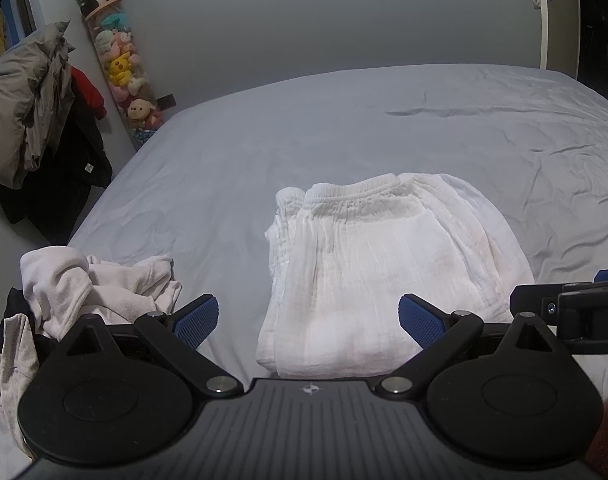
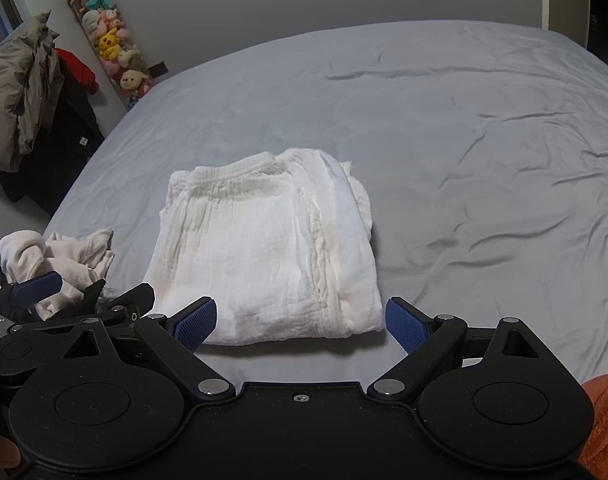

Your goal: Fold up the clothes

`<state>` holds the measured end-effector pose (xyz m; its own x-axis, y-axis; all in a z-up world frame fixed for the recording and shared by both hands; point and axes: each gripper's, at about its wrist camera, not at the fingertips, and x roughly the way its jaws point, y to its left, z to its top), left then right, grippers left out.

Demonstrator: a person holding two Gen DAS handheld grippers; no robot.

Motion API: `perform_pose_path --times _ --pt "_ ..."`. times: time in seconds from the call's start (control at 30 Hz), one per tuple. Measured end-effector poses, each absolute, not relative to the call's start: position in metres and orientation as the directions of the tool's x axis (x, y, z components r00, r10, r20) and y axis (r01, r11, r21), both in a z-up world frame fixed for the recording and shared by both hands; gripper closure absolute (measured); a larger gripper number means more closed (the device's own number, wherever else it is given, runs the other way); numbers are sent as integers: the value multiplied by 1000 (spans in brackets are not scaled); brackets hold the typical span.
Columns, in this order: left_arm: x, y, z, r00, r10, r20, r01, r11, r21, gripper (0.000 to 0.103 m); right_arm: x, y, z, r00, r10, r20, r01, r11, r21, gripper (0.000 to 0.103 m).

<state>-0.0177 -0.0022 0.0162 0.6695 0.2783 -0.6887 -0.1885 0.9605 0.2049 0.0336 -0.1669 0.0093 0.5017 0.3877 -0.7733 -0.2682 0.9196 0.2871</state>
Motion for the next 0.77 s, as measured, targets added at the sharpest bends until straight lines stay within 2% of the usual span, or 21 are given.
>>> perform_pose_path --times 0.77 --pt "-19 -3 17 677 286 -678 -186 958 217 7 28 -172 10 503 387 -773 -261 920 291 12"
